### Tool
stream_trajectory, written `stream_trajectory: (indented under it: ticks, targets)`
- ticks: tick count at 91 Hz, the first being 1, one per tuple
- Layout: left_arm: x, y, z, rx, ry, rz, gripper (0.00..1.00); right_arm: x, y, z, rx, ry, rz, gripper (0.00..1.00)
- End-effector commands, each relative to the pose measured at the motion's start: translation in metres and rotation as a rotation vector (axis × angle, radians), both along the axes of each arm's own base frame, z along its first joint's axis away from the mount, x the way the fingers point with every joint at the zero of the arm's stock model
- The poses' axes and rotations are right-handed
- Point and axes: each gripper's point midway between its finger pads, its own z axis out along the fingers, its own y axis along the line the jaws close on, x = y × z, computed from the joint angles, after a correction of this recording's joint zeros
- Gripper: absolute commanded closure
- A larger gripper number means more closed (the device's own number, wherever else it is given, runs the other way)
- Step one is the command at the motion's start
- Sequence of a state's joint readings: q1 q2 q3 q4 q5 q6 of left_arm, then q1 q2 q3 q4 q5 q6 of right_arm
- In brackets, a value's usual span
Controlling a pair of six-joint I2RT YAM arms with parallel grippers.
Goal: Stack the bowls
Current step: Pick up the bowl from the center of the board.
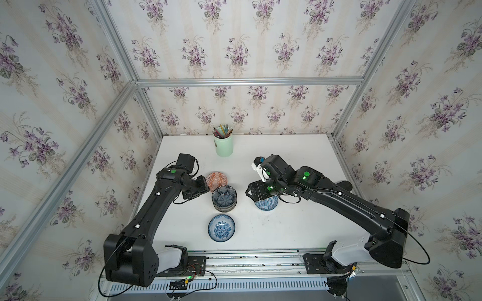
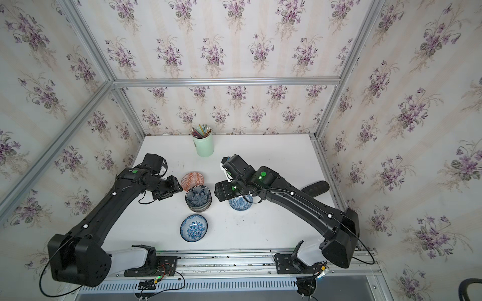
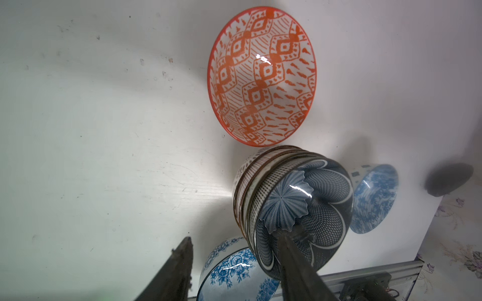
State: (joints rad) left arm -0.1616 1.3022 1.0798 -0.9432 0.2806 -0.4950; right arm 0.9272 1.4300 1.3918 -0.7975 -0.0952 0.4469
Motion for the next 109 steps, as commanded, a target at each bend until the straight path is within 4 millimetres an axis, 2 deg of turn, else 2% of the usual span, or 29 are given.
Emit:
stream_trajectory:
  ticks: [1, 11, 14, 19, 41, 69, 109]
  targets:
    - [0.019, 0.004, -0.004, 0.004, -0.020, 0.051, 0.48, 0.005, 0.000, 0.007, 0.025, -0.029, -0.030, 0.17]
    - [0.034, 0.004, -0.010, -0.004, -0.010, 0.066, 0.53, 0.003, -0.003, 0.008, 0.029, -0.032, -0.031, 0.19]
    - [0.038, 0.003, -0.022, 0.001, 0.026, 0.066, 0.55, 0.002, -0.004, 0.008, 0.031, -0.032, -0.029, 0.20]
    - [0.045, 0.003, -0.029, 0.001, 0.039, 0.071, 0.57, 0.000, -0.005, 0.007, 0.031, -0.029, -0.027, 0.21]
    - [0.063, 0.012, -0.053, 0.067, 0.060, 0.095, 0.60, -0.006, -0.011, 0.009, 0.053, -0.027, -0.032, 0.25]
    - [0.076, 0.018, -0.064, 0.109, 0.064, 0.103, 0.66, -0.011, -0.015, 0.009, 0.071, -0.019, -0.035, 0.31]
    - [0.085, 0.010, -0.077, 0.072, 0.078, 0.085, 0.73, -0.014, -0.014, 0.003, 0.068, 0.002, -0.029, 0.35]
